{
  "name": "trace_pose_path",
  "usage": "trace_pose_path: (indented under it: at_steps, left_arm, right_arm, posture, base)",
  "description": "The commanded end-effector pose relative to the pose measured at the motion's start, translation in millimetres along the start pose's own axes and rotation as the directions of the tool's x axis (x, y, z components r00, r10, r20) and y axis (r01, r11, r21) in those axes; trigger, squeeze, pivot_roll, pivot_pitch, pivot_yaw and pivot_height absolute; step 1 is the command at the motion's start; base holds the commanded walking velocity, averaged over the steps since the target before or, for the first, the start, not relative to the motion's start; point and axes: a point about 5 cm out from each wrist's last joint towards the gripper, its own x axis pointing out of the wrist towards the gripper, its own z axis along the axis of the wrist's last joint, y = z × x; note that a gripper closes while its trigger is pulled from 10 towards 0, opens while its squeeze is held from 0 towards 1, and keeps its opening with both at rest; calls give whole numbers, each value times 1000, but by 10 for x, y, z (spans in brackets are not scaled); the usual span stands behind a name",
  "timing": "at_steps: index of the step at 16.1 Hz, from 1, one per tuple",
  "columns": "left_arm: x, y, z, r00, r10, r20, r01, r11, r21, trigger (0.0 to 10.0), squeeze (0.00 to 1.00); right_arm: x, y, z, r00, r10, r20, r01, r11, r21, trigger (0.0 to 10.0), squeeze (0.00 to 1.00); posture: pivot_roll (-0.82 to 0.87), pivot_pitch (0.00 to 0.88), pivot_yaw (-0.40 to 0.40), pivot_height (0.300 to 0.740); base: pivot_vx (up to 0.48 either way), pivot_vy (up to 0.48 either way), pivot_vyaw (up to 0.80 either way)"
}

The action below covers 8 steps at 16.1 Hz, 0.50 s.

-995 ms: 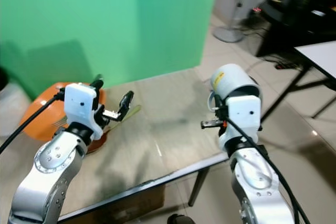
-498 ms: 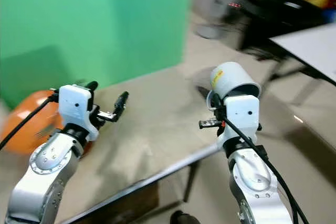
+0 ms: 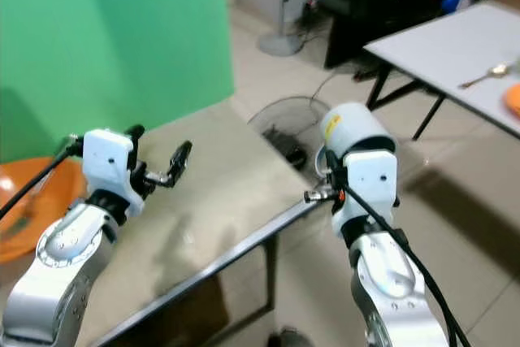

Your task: Setting the table

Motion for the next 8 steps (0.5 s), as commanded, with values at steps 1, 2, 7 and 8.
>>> trace_pose_path:
  at_steps: [1,2,7,8]
  left_arm:
    - [-7,-21,2,1000,-1,-3,1,1000,-6,10000,0]
    - [-11,-25,4,1000,2,-1,-2,1000,-4,10000,0]
    - [-9,-24,14,1000,10,2,-10,1000,-3,10000,0]
    - [-7,-30,13,1000,9,1,-9,1000,-2,10000,0]
  right_arm:
    - [0,-15,-17,1000,6,-15,-6,1000,6,10000,0]
    - [10,-7,-15,1000,20,-14,-20,1000,0,10000,0]
    - [13,14,-20,999,45,-25,-45,999,-5,10000,0]
    - [13,9,-22,999,47,-27,-47,999,-6,10000,0]
  posture:
    - [92,9,31,740]
    - [91,8,30,740]
    - [91,12,26,740]
    - [89,11,27,740]
  base:
    - [0,0,-638]
    - [0,0,0]
    - [0,0,0]
    - [0,0,0]
